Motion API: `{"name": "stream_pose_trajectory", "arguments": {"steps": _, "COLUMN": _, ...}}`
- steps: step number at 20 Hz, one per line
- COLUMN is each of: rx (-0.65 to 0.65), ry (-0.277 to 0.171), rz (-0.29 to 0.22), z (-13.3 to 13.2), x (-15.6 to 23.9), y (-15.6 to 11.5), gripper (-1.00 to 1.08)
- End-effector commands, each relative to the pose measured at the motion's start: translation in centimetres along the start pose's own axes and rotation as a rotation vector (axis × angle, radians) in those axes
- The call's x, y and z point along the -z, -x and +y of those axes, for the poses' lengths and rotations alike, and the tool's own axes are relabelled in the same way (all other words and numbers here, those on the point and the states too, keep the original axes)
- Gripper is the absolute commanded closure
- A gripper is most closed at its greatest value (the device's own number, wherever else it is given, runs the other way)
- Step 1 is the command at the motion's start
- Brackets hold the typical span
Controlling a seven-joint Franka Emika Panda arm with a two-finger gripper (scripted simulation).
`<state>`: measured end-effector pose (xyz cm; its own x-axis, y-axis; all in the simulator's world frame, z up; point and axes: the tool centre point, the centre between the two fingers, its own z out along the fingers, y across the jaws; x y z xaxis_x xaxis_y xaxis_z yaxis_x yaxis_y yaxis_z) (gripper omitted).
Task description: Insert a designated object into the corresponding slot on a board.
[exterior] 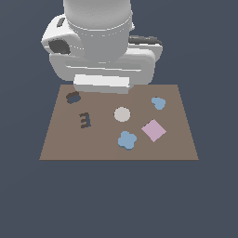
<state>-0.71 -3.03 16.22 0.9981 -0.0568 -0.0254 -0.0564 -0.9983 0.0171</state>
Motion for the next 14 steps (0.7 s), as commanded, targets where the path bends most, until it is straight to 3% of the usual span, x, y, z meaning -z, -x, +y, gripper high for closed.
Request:
{"name": "stream_pose_trajectory", "arguments": {"steps": 1, "rx": 0.0, "ry": 0.0, "rz": 0.0, "z": 0.0, "x": 0.0, "y": 0.0, "gripper": -0.92}}
{"name": "stream_pose_trajectory", "arguments": {"steps": 14, "rx": -0.093, "ry": -0.005, "rz": 0.005, "z": -1.9, "x": -2.7, "y": -2.0, "gripper": -0.92}}
